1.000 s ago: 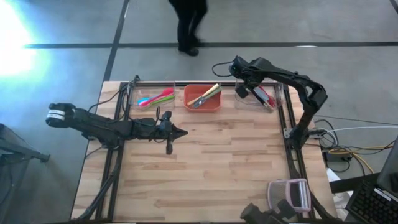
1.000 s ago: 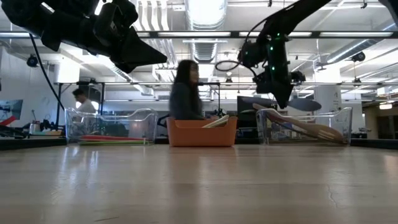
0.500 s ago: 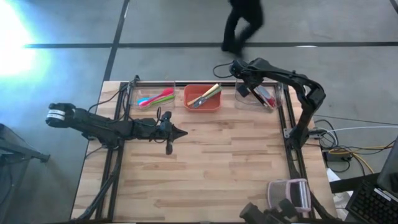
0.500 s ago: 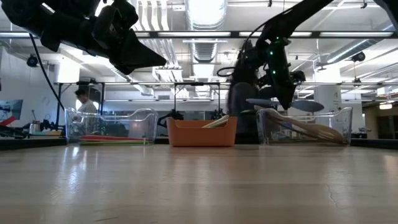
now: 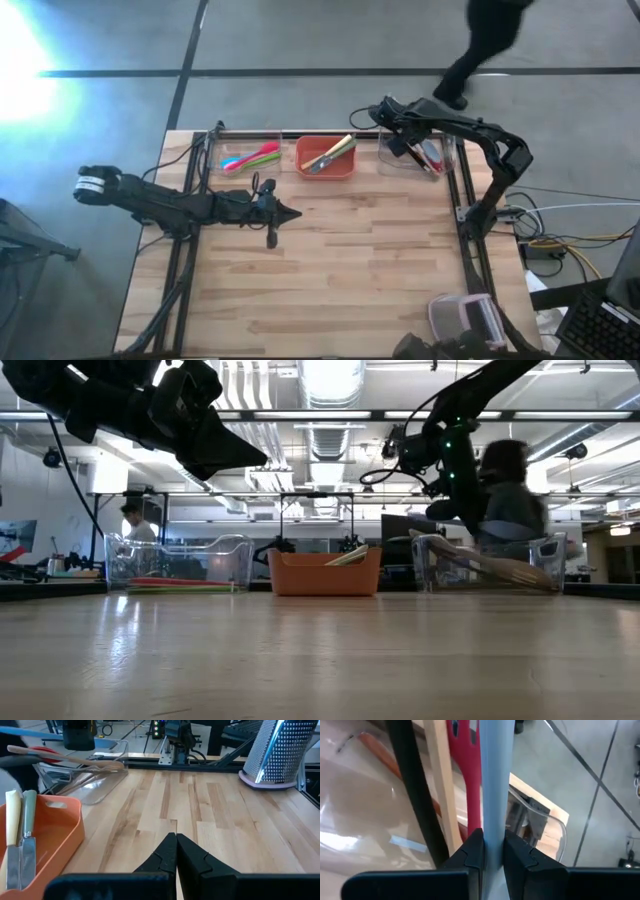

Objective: Pick & Place Kitchen Items
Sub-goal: Put the gray serving spoon into the right transparent bin

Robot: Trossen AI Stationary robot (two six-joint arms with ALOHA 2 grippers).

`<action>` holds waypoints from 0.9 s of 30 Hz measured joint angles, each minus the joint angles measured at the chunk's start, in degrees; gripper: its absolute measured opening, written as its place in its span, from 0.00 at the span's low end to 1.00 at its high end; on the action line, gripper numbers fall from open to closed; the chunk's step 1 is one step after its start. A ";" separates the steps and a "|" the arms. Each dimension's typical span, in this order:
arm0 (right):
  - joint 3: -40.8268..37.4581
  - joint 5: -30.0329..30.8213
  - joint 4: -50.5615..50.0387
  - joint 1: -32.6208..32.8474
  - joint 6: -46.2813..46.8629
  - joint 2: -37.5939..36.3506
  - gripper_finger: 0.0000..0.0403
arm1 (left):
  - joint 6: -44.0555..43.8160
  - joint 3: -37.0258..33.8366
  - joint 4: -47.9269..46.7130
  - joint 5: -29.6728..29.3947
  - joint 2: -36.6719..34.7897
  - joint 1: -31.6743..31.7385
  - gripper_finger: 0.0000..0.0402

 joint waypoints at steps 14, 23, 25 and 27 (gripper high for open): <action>-0.22 1.20 4.39 3.13 5.34 -3.49 0.08 | 0.11 0.00 0.07 -0.02 0.00 0.02 0.02; -6.27 7.85 12.13 7.94 8.55 -2.58 0.08 | 0.15 0.00 0.05 -0.35 0.00 0.02 0.02; -8.03 8.33 14.66 7.88 8.43 -2.55 0.08 | 0.19 0.00 0.05 -0.35 0.00 0.02 0.02; -9.93 10.18 18.09 7.90 7.09 -2.59 0.08 | 0.50 0.00 0.06 -0.33 0.00 0.02 0.02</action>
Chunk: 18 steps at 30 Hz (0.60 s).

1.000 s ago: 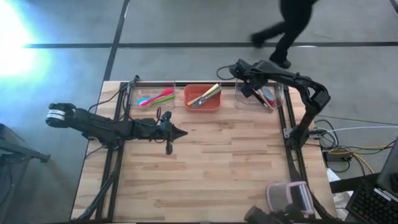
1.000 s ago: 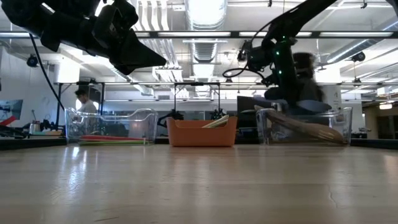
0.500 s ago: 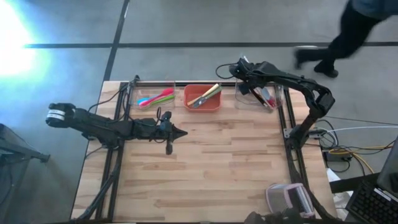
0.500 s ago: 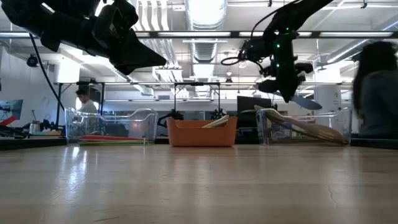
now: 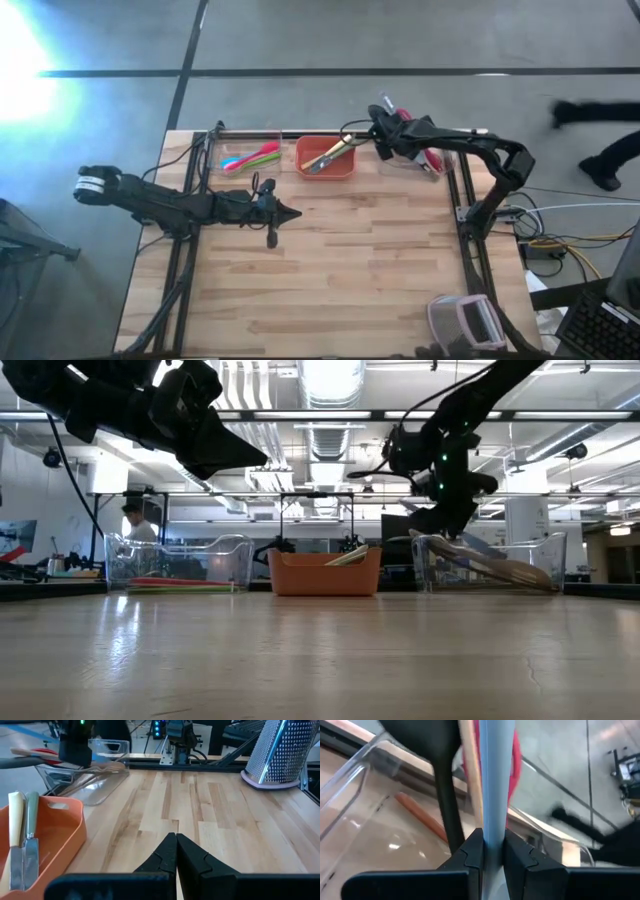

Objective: Pick & Place Kitchen Items
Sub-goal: Put the gray serving spoon into the right transparent bin

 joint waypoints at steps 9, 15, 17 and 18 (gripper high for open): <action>-8.29 0.19 14.18 -0.04 -2.43 -0.46 0.08 | 0.57 0.00 -0.01 0.00 0.00 0.00 0.02; -10.42 0.85 15.34 -0.02 -3.86 -0.50 0.08 | 0.61 0.00 0.00 0.02 0.00 0.00 0.02; -10.48 -0.04 15.78 -0.04 -5.18 -0.50 0.08 | 0.61 0.00 0.01 0.02 0.00 0.00 0.02; -10.50 -0.68 16.11 -0.06 -6.02 -0.50 0.08 | 0.61 0.00 -0.01 0.02 0.00 0.00 0.02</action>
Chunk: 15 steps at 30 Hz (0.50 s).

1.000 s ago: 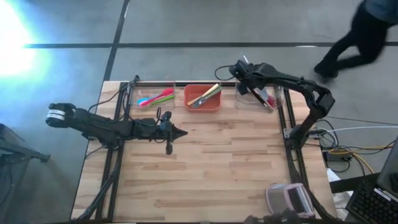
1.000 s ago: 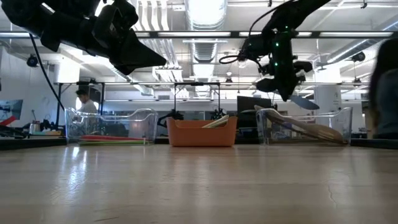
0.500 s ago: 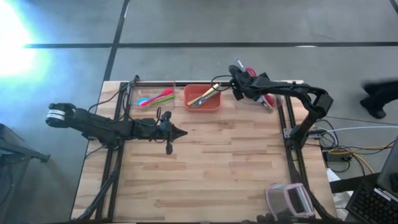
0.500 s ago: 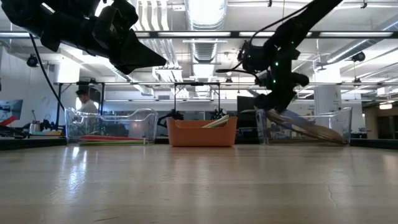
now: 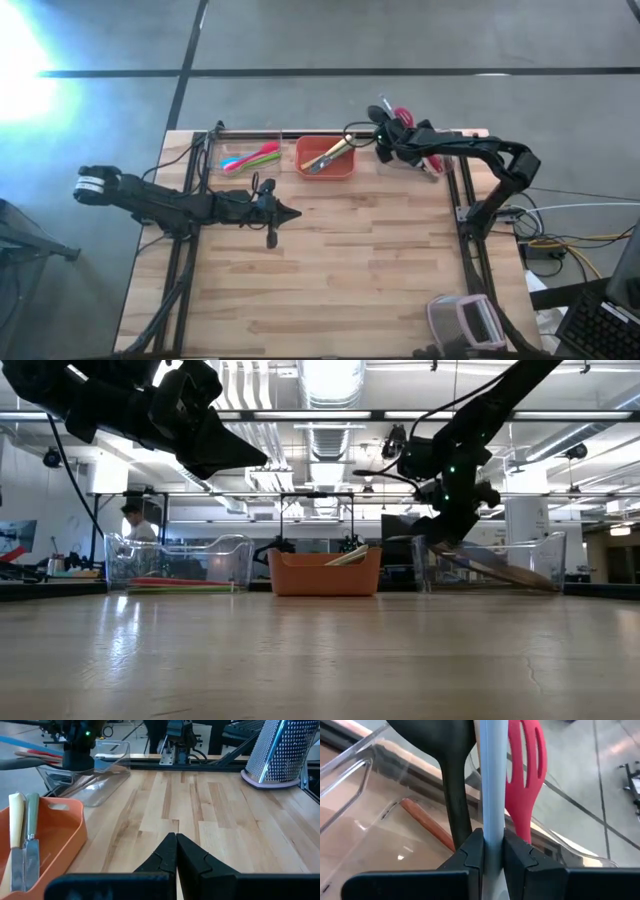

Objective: Pick & Place Kitchen Items
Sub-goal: Put the gray serving spoon into the right transparent bin

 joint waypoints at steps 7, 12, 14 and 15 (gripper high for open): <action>0.04 -6.55 -0.06 -0.18 -3.53 -0.07 0.08 | -0.02 0.00 0.00 0.02 0.00 0.00 0.02; 0.02 -8.82 -0.29 -0.69 -4.88 -0.11 0.08 | -0.02 0.00 0.02 0.02 0.00 0.00 0.02; 0.00 -9.20 -0.46 -1.11 -4.95 -0.11 0.08 | -0.04 0.00 0.01 0.03 0.00 0.00 0.02; 0.00 -9.58 -0.46 -1.44 -4.96 -0.11 0.08 | -0.04 0.00 0.01 0.02 0.00 0.00 0.02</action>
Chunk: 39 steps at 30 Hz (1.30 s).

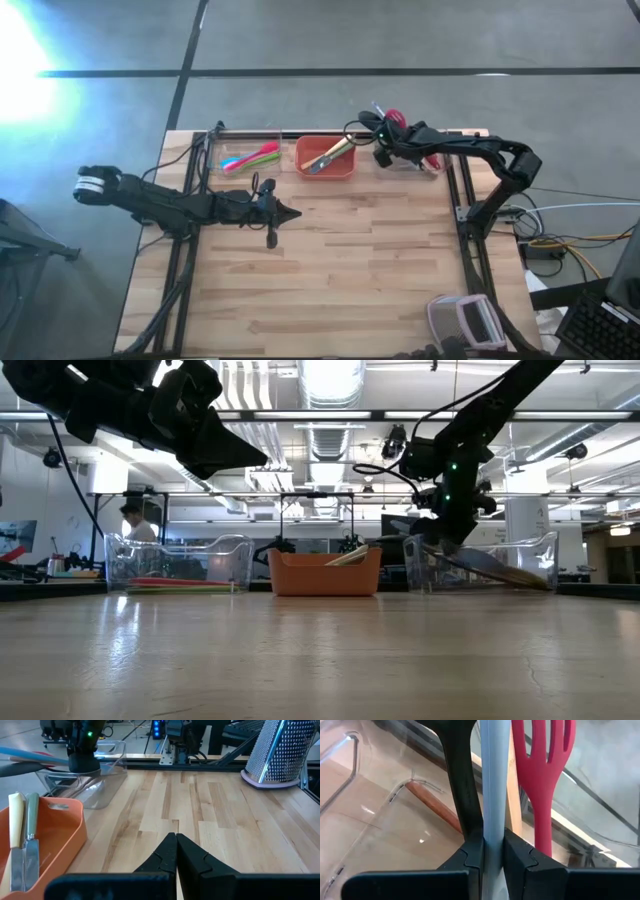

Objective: Pick & Place Kitchen Items
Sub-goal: Put the gray serving spoon into the right transparent bin, then return to Home Position

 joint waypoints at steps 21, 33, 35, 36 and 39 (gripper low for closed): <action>-0.58 -1.09 -1.46 0.01 -0.82 -7.16 0.28 | -0.02 0.00 -0.02 0.02 0.00 0.00 0.02; -0.33 -4.05 -0.35 2.36 -1.46 -21.28 0.22 | 1.28 0.00 -0.02 0.02 -0.04 0.00 0.02; -0.33 -7.54 0.41 4.16 -1.48 -23.66 0.18 | 2.18 0.00 0.04 0.02 -0.15 0.00 0.02; -0.50 -9.16 1.12 5.30 -1.69 -24.82 0.15 | 2.43 -0.01 0.24 0.03 -0.17 0.00 0.02; -3.24 -13.35 6.35 10.13 -2.11 -28.85 0.07 | 3.99 -0.69 3.42 1.38 -0.17 0.00 0.02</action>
